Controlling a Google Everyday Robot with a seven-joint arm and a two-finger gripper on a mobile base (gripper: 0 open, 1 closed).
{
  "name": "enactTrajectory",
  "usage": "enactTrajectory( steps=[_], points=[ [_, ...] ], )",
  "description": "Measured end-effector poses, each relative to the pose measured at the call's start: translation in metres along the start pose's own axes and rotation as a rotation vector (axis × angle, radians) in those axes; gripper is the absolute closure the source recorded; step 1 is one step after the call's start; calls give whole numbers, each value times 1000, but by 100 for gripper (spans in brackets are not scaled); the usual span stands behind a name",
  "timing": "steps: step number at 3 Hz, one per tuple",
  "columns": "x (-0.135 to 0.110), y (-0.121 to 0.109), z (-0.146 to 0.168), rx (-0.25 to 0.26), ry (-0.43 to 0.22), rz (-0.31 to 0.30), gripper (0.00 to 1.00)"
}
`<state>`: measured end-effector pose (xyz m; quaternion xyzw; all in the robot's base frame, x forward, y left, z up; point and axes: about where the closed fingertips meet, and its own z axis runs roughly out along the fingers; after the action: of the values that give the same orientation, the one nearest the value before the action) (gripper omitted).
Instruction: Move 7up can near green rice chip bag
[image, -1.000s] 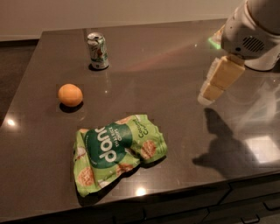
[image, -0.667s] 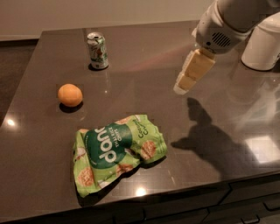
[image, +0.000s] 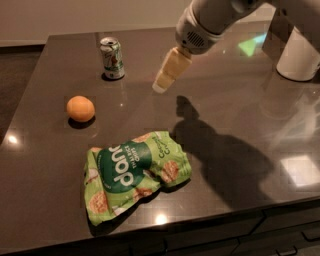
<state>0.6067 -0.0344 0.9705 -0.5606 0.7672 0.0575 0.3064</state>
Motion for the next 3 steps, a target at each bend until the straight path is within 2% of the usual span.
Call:
enactTrajectory(
  steps=[1, 2, 3],
  points=[
    [-30, -9, 29, -10, -36, 34, 0],
    [-68, -18, 63, -2, -87, 127, 0],
    [-85, -27, 92, 30, -114, 229, 0]
  ],
)
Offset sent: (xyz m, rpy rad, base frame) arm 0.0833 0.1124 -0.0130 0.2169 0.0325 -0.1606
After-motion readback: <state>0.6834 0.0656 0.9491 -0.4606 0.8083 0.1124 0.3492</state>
